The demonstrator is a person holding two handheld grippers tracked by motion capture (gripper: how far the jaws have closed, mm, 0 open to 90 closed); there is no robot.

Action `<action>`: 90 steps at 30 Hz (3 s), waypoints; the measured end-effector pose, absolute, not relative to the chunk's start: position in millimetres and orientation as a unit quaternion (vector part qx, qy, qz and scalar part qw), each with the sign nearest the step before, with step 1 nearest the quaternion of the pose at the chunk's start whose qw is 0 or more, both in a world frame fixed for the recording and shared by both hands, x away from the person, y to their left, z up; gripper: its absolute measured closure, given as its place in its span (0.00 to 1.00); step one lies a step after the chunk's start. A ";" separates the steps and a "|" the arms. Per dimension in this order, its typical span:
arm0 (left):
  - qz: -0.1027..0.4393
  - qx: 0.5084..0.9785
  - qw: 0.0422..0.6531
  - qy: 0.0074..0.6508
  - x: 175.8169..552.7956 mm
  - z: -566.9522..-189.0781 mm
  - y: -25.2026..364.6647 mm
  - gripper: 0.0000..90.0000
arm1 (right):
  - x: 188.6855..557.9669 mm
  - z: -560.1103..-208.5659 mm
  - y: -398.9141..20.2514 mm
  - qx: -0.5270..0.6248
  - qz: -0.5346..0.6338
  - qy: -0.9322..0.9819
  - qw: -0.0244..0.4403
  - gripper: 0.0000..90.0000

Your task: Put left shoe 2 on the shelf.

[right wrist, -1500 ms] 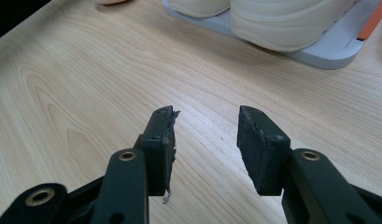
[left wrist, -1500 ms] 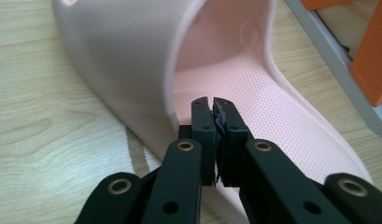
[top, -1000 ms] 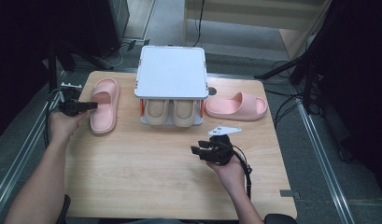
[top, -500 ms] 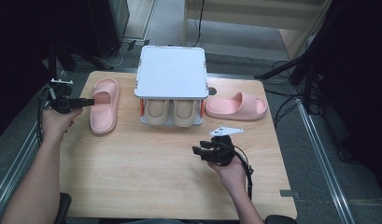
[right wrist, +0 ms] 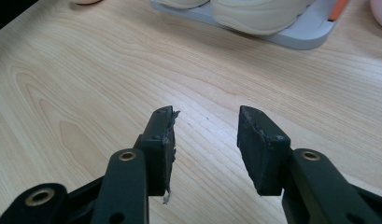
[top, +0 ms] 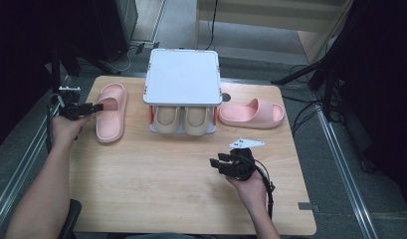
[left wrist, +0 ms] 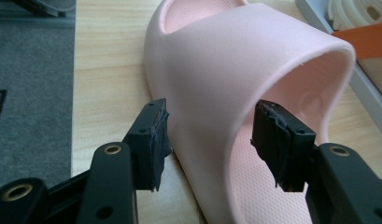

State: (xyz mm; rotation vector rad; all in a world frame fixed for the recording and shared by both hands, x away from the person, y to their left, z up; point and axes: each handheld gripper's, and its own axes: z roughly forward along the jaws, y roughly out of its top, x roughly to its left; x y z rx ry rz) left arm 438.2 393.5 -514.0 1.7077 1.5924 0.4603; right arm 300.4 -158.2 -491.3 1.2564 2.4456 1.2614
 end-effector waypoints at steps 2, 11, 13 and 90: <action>0.187 0.665 0.370 0.622 439.7 -516.2 392.0 0.53 | 299.8 -491.4 -159.4 0.418 0.415 0.806 0.059 0.64; 0.163 0.678 0.335 0.633 451.3 -521.5 389.0 0.64 | 297.7 -493.0 -160.6 0.420 0.411 0.807 0.059 0.63; 0.166 0.677 0.334 0.634 451.7 -521.2 388.5 0.66 | 297.9 -493.0 -161.1 0.420 0.412 0.806 0.060 0.63; 0.170 0.685 0.323 0.630 451.0 -357.4 335.3 0.91 | 322.1 -490.1 -109.8 0.342 0.415 0.843 0.016 0.63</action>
